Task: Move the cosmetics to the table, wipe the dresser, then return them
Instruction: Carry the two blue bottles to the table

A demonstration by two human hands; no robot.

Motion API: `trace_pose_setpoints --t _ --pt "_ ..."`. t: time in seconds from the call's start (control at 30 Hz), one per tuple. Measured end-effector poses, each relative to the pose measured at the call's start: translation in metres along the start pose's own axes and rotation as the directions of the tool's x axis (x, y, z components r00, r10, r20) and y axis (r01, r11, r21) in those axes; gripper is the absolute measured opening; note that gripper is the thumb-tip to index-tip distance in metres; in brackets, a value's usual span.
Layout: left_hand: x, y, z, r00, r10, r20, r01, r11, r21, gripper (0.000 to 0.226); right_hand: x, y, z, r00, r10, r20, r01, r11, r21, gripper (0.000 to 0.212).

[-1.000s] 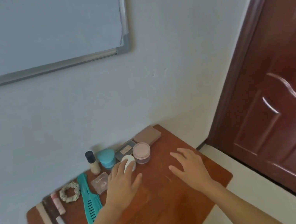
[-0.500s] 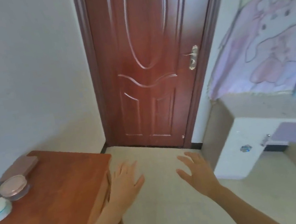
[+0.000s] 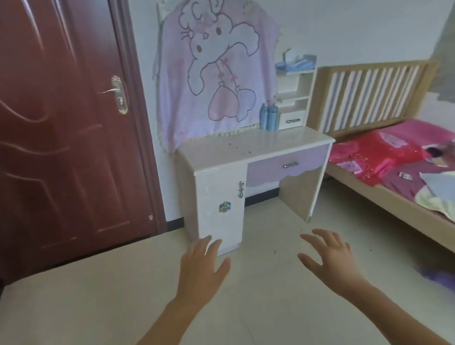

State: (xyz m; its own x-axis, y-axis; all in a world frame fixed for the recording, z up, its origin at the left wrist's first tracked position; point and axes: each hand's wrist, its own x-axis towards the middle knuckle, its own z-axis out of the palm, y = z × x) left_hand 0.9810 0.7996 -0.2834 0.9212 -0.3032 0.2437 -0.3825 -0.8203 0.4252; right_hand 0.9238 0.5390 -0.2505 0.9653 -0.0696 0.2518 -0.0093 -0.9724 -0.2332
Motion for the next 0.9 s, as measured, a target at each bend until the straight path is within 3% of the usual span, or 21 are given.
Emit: trace_pose_setpoints --t 0.23,0.4,0.57,0.73,0.9 --pt "0.053 0.033 0.027 0.997 0.067 -0.045 -0.067 0.998 -0.002 0.047 0.017 0.048 -0.004 0.998 0.059 0.002 -0.059 0.997 -0.042 0.041" --pt "0.118 0.031 0.053 0.995 0.069 -0.069 -0.071 0.997 -0.019 0.054 0.069 0.069 -0.016 0.999 0.037 -0.03 -0.04 0.993 -0.114 0.051" --pt "0.194 0.031 0.074 0.992 0.077 -0.105 -0.085 0.993 -0.079 0.059 0.135 0.099 -0.017 0.996 0.086 -0.021 -0.088 0.994 -0.065 0.07" --pt "0.263 0.034 0.094 0.994 0.054 -0.091 -0.067 0.987 -0.148 0.035 0.192 0.125 0.0 0.988 0.151 -0.013 -0.151 0.988 -0.027 0.061" --pt "0.301 0.029 0.129 0.997 0.071 -0.041 -0.076 0.988 -0.136 0.046 0.219 0.15 0.027 0.978 0.182 0.098 -0.178 0.983 -0.05 0.052"
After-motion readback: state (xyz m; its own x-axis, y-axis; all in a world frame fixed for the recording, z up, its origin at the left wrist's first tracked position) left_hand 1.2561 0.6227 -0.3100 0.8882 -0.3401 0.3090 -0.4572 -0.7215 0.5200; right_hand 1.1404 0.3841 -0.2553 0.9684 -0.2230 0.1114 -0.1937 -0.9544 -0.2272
